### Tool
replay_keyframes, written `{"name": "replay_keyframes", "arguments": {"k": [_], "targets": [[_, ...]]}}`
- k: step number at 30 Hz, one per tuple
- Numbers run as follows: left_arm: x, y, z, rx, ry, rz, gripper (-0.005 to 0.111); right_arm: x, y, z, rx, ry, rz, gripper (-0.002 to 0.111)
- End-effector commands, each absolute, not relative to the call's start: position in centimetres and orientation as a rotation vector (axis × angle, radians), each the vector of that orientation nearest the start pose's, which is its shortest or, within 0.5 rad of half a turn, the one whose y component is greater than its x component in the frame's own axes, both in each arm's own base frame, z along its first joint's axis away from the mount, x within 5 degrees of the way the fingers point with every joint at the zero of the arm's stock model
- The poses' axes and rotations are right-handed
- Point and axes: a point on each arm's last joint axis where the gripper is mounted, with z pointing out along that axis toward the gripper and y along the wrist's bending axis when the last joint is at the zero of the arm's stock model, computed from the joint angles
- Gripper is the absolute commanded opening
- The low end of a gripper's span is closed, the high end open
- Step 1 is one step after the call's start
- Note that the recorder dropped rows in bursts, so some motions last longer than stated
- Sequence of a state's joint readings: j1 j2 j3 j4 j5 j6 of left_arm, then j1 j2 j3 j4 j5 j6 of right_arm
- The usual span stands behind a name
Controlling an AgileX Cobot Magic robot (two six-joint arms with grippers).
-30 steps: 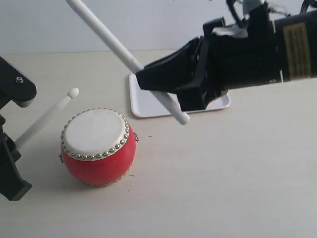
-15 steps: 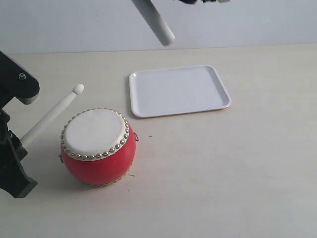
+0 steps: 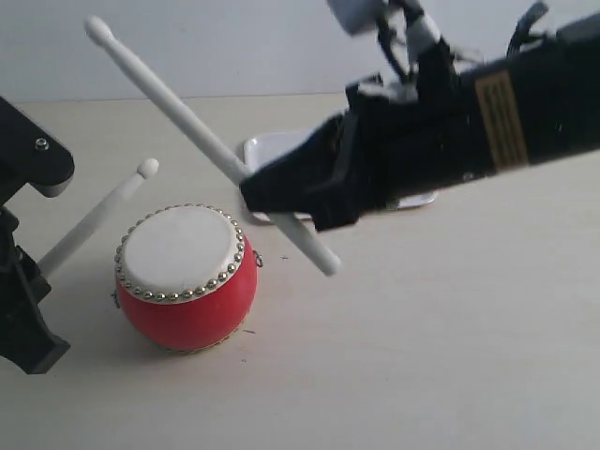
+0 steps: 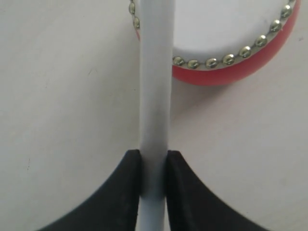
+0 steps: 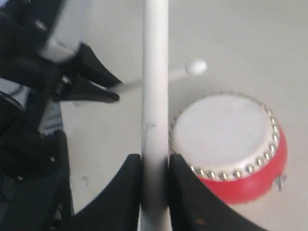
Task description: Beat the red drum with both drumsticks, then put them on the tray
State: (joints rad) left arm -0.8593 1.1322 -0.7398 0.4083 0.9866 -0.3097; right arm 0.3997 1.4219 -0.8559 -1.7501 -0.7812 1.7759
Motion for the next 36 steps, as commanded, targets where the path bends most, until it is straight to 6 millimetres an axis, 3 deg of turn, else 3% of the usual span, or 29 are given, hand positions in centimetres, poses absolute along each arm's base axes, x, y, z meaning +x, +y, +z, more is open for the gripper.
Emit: {"name": "replay_keyframes", "arguments": {"k": [1, 11, 14, 17, 19, 21, 30, 36], "targets": [[14.7, -12.3, 26.1, 0.953, 2.518, 0.223, 0.0, 22.9, 15.6, 23.0, -0.85, 2.148, 0.938, 0.0], [14.7, -12.0, 26.1, 0.958, 2.528, 0.253, 0.0, 21.5, 13.2, 18.5, -0.741, 2.324, 0.704, 0.0], [14.7, -12.0, 26.1, 0.958, 2.528, 0.253, 0.0, 21.9, 12.7, 18.3, -0.702, 2.332, 0.616, 0.0], [14.7, -12.1, 26.1, 0.956, 2.522, 0.243, 0.0, 23.1, 11.4, 18.7, -0.658, 2.284, 0.365, 0.0], [14.8, -12.3, 26.1, 0.956, 2.505, 0.223, 0.0, 23.8, 10.0, 19.5, -0.585, 2.237, 0.155, 0.0], [14.9, -12.5, 26.2, 0.956, 2.484, 0.197, 0.0, 23.9, 9.3, 20.7, -0.539, 2.185, 0.062, 0.0], [15.0, -12.9, 26.3, 0.952, 2.456, 0.157, 0.0, 23.2, 10.6, 29.6, -0.592, 1.868, 0.256, 0.0], [15.0, -12.9, 26.3, 0.952, 2.455, 0.155, 0.0, 22.0, 10.6, 32.1, -0.644, 1.759, 0.277, 0.0]]}}
